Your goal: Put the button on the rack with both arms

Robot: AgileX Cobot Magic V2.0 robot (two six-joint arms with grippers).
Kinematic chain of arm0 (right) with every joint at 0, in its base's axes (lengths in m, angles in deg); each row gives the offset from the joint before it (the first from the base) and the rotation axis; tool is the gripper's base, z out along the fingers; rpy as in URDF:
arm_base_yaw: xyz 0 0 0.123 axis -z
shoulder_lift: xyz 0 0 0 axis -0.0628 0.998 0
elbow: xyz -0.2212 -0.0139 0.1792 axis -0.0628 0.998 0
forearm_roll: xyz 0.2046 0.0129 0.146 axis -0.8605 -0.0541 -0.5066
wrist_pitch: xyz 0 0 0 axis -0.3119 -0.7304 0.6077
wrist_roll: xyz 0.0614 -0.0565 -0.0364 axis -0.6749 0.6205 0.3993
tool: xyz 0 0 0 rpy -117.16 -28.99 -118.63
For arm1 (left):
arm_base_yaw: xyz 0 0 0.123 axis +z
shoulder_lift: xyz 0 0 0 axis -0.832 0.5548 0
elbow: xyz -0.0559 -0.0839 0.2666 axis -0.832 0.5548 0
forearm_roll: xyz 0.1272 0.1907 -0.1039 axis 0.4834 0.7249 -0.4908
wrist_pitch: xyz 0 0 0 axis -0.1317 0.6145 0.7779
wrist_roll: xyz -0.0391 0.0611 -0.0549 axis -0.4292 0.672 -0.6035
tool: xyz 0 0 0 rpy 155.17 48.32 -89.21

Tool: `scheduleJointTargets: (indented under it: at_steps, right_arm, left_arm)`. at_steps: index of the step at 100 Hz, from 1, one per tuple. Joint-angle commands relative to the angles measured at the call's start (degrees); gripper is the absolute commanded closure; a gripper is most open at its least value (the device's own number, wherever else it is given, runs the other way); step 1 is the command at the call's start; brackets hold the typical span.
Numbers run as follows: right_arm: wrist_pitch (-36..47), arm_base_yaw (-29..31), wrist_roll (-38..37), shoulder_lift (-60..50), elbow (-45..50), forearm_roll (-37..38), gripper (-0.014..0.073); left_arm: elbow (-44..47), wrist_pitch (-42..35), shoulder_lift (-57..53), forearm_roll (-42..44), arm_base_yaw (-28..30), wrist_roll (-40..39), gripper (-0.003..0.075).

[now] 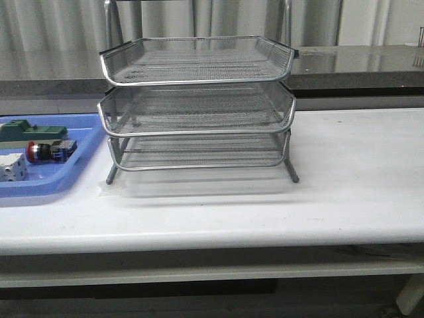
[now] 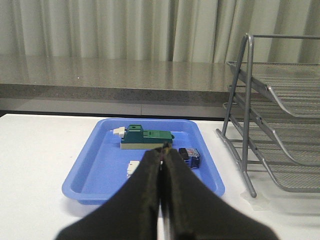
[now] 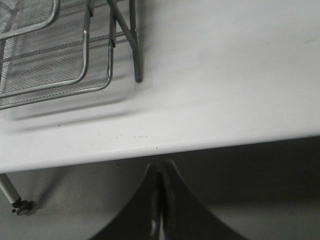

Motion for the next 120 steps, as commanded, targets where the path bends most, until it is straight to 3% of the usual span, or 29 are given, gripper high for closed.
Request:
scheduleJointTargets:
  at_steps: [1,21,29,55,62,93,120]
  right_arm:
    - [3.4,0.4,0.0,1.4,-2.0,-2.3,0.0660]
    - [3.3,0.4,0.0,3.2,-2.0,-4.5,0.0655]
    - [3.5,0.4,0.0,3.2,-2.0,-5.1,0.0609]
    - [4.8,0.4,0.0,3.2,-2.0,-6.7,0.0204]
    - [5.5,0.4,0.0,3.2,-2.0,-7.2,0.0138]
    - [10.6,0.3,0.0,5.0,-2.0,-18.0,0.0125]
    - [14.2,-2.1,1.0,12.8,-2.0,-22.3,0.0125]
  left_arm:
    - [3.2,-4.7,-1.9,0.0,0.0,-0.5,0.0741]
    - [3.2,-4.7,-1.9,0.0,0.0,-0.5,0.0741]
    - [3.2,-4.7,-1.9,0.0,0.0,-0.5,0.0741]
    - [3.2,-4.7,-1.9,0.0,0.0,-0.5,0.0741]
    - [3.2,-4.7,-1.9,0.0,0.0,-0.5,0.0741]
    - [3.2,-4.7,-1.9,0.0,0.0,-0.5,0.0741]
    - [3.2,-4.7,-1.9,0.0,0.0,-0.5,0.0741]
